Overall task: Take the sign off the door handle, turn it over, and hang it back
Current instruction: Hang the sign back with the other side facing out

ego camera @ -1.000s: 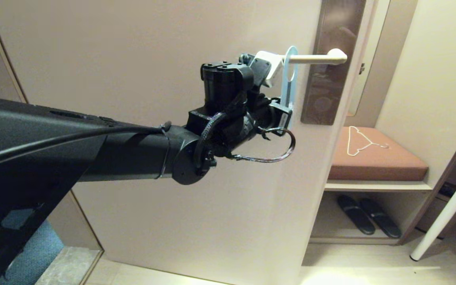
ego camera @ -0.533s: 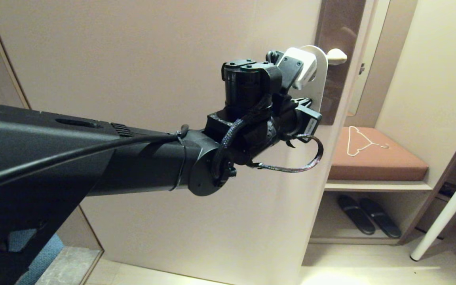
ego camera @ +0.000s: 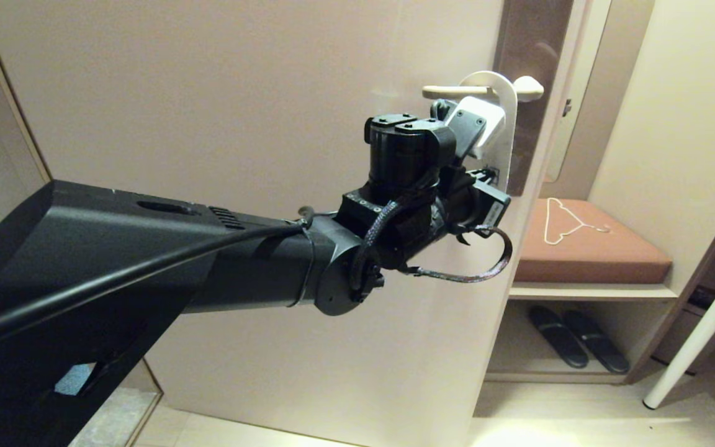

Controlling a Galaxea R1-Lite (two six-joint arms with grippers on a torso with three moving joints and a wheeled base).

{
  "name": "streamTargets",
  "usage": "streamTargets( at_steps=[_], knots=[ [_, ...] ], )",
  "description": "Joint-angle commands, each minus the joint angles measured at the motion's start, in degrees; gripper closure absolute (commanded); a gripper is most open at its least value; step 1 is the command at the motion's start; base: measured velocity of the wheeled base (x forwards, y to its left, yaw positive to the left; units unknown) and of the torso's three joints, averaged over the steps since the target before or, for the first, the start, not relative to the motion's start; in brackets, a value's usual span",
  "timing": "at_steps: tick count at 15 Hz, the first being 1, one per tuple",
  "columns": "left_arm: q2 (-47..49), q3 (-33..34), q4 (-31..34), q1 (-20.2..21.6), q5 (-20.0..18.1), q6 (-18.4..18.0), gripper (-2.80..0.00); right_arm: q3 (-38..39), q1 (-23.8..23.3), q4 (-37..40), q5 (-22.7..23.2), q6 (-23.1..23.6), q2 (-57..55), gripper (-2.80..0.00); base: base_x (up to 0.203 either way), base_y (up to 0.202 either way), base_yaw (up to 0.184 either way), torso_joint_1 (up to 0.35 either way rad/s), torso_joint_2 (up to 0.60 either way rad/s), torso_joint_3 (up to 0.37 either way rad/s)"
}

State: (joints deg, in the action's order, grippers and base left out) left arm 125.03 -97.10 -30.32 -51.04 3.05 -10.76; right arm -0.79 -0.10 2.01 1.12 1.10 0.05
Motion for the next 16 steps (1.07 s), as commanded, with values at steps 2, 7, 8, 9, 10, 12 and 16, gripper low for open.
streamTargets(
  at_steps=[2,7,8,9,10,12,16],
  knots=[
    [0.65,-0.02,-0.18,1.07,0.03,-0.05,0.00,0.00,-0.06,0.01,0.02,0.05,-0.05,0.00,0.000,0.000,0.000,0.000,0.00,0.000],
    [0.22,-0.28,-0.18,3.32,0.03,-0.05,0.00,0.00,0.01,0.01,0.02,0.05,-0.05,0.00,0.000,0.000,0.000,0.000,0.00,0.000],
    [0.22,-1.01,-0.15,3.39,0.03,-0.05,0.00,0.00,0.01,0.01,0.02,0.05,-0.05,0.00,0.000,0.000,0.000,0.000,0.00,0.000],
    [0.27,-2.01,0.15,3.40,0.03,-0.05,0.00,0.00,0.01,0.01,0.02,0.05,-0.05,0.00,0.000,0.000,0.000,0.000,0.00,0.000],
    [0.43,-3.47,1.04,3.40,0.03,-0.05,0.00,0.00,0.01,0.01,0.02,0.05,-0.05,0.00,0.000,0.000,0.000,0.000,0.00,0.000],
    [1.06,-6.59,3.09,3.40,0.03,-0.05,0.00,0.00,0.01,0.01,0.02,0.05,-0.05,0.00,0.000,0.000,0.000,0.000,0.00,0.000],
    [1.62,-7.90,3.86,1.76,0.03,-0.05,0.00,0.00,0.01,0.01,0.02,0.05,-0.05,0.00,0.000,0.000,0.000,0.000,0.00,0.000]
  ],
)
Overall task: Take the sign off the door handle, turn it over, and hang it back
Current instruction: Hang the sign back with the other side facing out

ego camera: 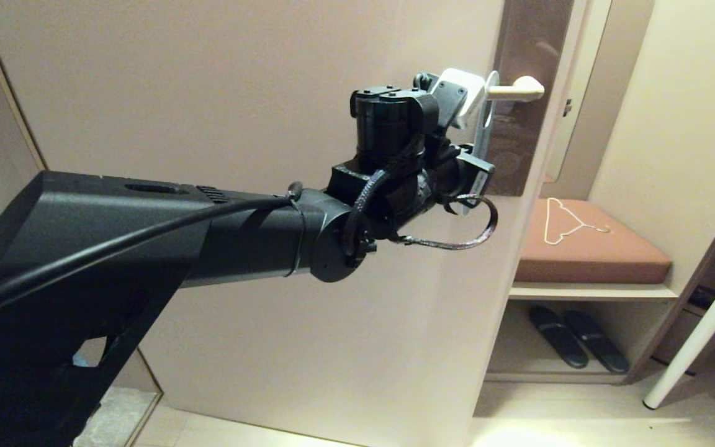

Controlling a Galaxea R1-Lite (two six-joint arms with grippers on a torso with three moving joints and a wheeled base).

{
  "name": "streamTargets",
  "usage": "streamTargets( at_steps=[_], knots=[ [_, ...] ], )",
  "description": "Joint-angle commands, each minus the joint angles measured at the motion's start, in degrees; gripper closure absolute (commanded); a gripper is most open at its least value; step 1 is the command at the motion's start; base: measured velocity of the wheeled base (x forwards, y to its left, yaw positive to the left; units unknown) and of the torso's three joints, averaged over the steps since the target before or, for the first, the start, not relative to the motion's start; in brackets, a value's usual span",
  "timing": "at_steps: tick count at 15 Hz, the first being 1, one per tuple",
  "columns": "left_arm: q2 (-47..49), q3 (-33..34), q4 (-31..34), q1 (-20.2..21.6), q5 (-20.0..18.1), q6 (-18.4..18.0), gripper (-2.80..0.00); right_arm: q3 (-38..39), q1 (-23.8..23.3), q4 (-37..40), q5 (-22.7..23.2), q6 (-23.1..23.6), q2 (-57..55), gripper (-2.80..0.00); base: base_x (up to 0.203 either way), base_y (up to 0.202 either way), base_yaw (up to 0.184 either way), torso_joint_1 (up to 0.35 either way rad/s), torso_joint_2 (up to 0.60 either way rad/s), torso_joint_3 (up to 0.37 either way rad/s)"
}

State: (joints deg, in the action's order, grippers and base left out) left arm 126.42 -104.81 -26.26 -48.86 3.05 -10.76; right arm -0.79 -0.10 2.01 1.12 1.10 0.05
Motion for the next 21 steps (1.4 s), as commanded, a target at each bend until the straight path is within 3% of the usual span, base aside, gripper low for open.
streamTargets(
  at_steps=[1,8,21],
  knots=[
    [0.23,-0.14,-0.20,-0.94,0.03,-0.10,0.00,0.00,0.01,0.01,0.02,0.05,-0.05,0.00,0.000,0.000,0.000,0.000,0.00,0.000],
    [0.64,-0.45,-0.20,-4.48,0.03,-0.12,0.00,0.00,0.01,0.01,0.02,0.05,-0.05,0.00,0.000,0.000,0.000,0.000,0.00,0.000],
    [6.97,-5.21,-0.36,-3.12,-0.23,-0.05,0.00,0.00,0.01,0.01,0.02,0.05,-0.05,0.00,0.000,0.000,0.000,0.000,0.00,0.000]
  ],
)
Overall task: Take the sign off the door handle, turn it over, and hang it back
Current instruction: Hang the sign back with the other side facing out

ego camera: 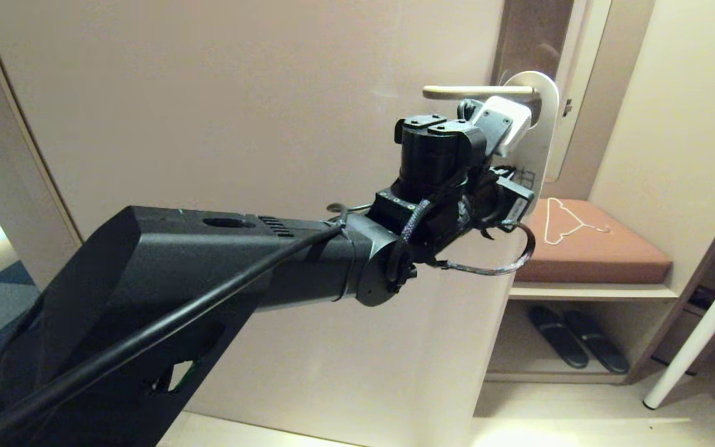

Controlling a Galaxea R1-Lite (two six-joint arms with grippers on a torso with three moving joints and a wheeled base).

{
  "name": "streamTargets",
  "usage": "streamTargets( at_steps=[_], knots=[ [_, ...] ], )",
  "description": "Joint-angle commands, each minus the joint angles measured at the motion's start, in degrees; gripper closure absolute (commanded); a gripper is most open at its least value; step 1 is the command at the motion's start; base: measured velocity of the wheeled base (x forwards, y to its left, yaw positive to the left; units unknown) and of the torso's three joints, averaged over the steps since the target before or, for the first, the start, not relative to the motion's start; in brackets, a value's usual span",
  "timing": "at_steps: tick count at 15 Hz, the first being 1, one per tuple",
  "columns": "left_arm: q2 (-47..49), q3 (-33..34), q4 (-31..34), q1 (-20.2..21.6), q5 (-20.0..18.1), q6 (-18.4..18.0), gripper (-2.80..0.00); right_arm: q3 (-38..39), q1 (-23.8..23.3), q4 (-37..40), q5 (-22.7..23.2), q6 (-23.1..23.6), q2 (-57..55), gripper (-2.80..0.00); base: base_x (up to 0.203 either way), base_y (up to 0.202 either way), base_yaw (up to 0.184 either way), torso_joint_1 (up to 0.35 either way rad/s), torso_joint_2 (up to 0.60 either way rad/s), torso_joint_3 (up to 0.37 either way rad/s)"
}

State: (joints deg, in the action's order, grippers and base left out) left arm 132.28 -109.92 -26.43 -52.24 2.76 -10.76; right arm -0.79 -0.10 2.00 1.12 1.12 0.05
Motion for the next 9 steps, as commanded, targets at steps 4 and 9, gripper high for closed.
streamTargets(
  at_steps=[4,9],
  knots=[
    [0.85,-0.38,-0.20,0.30,-0.56,0.04,0.00,0.00,0.01,0.02,0.02,0.02,-0.05,0.00,0.000,0.000,0.000,0.000,0.00,0.000],
    [-1.51,-0.38,-0.20,-0.21,-0.55,0.02,0.00,0.00,0.01,0.02,0.02,0.02,-0.05,0.00,0.000,0.000,0.000,0.000,0.00,0.000]
  ],
)
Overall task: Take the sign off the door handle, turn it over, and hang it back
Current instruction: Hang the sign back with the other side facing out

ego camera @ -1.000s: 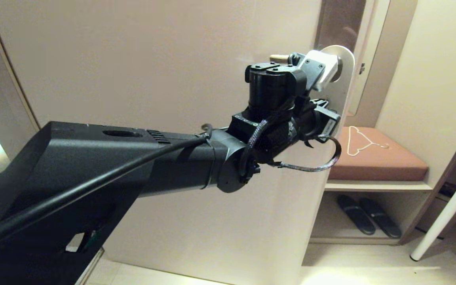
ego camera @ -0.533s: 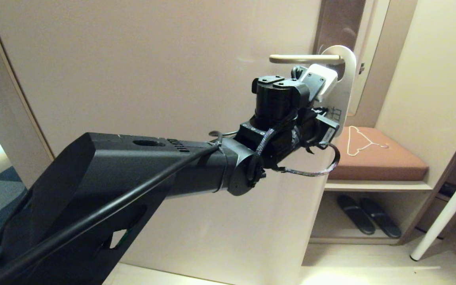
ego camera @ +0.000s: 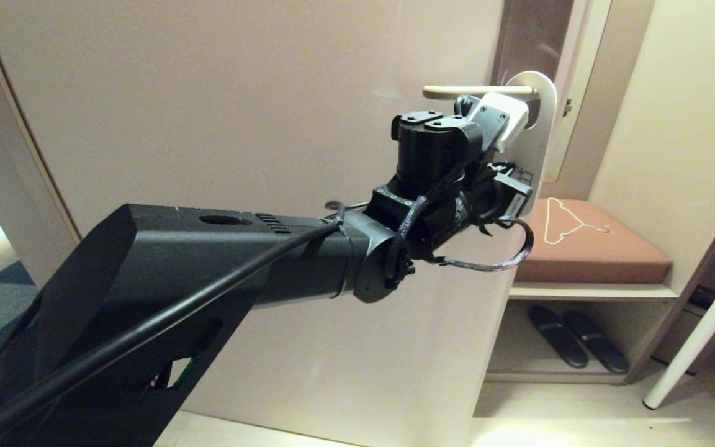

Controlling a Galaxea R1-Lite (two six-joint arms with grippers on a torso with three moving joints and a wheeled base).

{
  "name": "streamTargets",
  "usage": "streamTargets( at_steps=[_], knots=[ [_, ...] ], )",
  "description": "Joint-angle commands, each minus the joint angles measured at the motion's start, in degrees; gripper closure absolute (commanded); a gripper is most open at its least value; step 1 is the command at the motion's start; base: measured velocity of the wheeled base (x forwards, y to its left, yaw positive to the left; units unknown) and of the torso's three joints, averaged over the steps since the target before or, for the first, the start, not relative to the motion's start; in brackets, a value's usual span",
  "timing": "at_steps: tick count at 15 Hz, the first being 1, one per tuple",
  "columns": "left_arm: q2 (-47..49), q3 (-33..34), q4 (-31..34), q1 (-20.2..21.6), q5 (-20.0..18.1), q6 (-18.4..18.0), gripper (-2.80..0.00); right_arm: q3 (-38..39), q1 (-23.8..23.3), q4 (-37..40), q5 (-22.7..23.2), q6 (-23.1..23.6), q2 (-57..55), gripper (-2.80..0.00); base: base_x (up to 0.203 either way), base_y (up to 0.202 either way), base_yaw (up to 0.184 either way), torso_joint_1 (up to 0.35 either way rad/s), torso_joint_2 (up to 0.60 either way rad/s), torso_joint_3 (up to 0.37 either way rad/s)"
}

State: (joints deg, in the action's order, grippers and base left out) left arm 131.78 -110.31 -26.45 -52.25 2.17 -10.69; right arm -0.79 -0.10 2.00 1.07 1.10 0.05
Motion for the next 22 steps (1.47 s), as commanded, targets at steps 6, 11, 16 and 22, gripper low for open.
streamTargets(
  at_steps=[6,11,16,22],
  knots=[
    [-3.54,0.01,-0.09,-3.25,0.09,-0.09,0.00,0.00,0.01,0.02,0.07,0.05,-0.05,0.00,0.000,0.000,0.000,0.000,0.00,0.000],
    [-1.40,0.01,-0.27,-3.62,-0.03,-0.04,0.00,0.00,0.01,0.02,0.07,0.05,-0.05,0.00,0.000,0.000,0.000,0.000,0.00,0.000],
    [0.84,-0.08,-0.30,-1.47,-0.24,-0.03,0.00,0.00,0.01,0.02,0.07,0.05,-0.05,0.00,0.000,0.000,0.000,0.000,0.00,0.000],
    [1.56,-0.25,-0.35,0.04,-2.08,0.06,0.00,0.00,0.01,0.02,0.07,0.05,-0.05,0.00,0.000,0.000,0.000,0.000,0.00,0.000]
  ],
)
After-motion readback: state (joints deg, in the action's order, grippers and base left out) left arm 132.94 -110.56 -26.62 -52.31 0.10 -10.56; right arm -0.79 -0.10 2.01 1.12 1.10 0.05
